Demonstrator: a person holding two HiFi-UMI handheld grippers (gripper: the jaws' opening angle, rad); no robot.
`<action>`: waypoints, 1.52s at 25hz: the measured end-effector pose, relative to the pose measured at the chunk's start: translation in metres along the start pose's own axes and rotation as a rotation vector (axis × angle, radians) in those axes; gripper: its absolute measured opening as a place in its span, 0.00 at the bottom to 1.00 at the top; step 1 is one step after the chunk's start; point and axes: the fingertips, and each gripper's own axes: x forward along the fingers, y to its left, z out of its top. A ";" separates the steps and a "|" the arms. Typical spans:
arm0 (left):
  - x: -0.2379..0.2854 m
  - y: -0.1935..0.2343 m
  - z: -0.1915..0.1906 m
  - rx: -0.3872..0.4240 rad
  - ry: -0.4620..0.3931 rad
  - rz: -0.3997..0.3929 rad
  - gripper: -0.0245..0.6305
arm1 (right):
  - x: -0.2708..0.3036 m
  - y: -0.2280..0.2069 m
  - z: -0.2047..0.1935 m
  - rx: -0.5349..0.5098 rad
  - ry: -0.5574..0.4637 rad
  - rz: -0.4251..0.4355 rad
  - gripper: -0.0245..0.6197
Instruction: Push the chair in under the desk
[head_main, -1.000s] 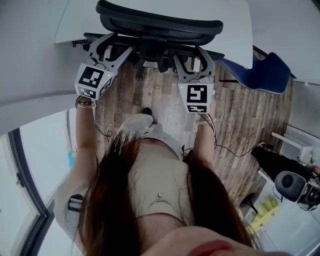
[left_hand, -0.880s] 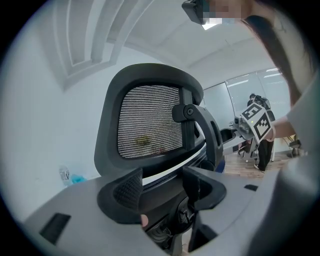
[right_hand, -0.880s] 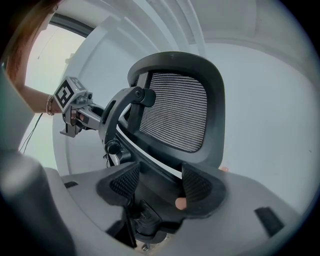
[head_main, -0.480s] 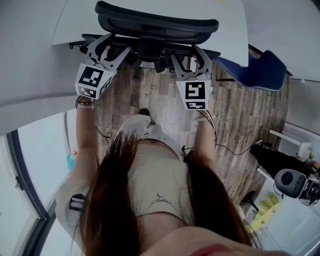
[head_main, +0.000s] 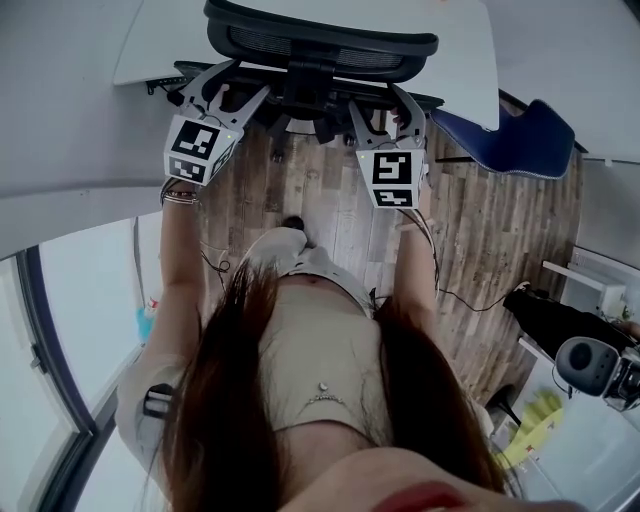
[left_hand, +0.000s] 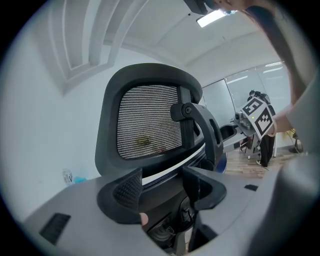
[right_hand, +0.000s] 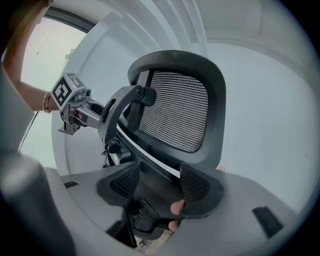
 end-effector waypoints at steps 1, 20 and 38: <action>0.000 0.000 0.000 0.003 0.003 0.005 0.41 | 0.000 0.000 0.000 0.002 0.002 -0.006 0.45; -0.031 -0.017 0.009 -0.005 -0.030 0.038 0.34 | -0.033 0.003 0.009 0.088 -0.012 -0.055 0.34; -0.075 -0.068 0.023 -0.006 -0.082 0.043 0.17 | -0.098 0.024 0.021 0.135 -0.055 -0.114 0.19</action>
